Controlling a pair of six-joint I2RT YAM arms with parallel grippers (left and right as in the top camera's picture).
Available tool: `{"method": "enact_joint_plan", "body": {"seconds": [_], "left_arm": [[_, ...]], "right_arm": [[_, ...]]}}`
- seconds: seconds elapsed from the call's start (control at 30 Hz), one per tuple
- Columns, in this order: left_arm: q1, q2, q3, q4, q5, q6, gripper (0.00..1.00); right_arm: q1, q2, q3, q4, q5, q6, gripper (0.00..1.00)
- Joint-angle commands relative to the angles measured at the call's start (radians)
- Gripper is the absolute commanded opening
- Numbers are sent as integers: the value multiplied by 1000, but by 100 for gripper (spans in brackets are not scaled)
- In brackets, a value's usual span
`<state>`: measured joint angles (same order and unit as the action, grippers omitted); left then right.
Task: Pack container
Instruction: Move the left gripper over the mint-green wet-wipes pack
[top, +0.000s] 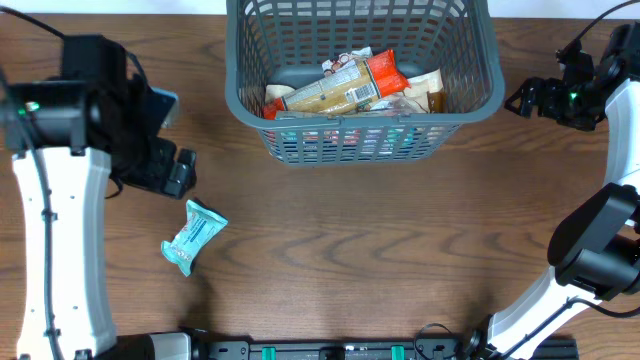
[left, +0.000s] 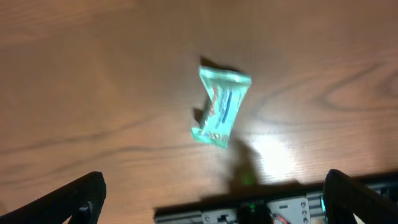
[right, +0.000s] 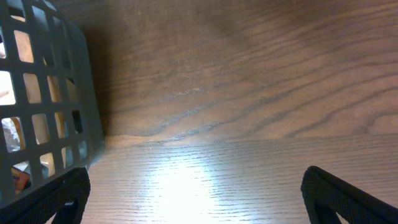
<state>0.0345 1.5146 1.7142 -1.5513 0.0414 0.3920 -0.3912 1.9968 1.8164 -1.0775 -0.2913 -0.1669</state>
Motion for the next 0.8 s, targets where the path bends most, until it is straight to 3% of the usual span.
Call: {"method": "enact_joint_plan", "body": {"seconds": [0.0,0.27,0.47,0.63,0.77], "left_arm": [[2,3,-163,40,-5,-37,99],[0,3,-533,251,-5,-125,99],[-3,3,-600,396,-9,-115,99],[-3,4,-612,558,-9,44,98],[-2,10,-623,600,-35,204,99]], "right_arm": [[11,-5,-3,11,-1,-14,97],[11,-5,-3,63,-1,-14,97],[11,-5,-3,76,-1,-14,98],[11,-5,-3,84,0,-14,98],[11,-5,-3,91,0,-14,98]]}}
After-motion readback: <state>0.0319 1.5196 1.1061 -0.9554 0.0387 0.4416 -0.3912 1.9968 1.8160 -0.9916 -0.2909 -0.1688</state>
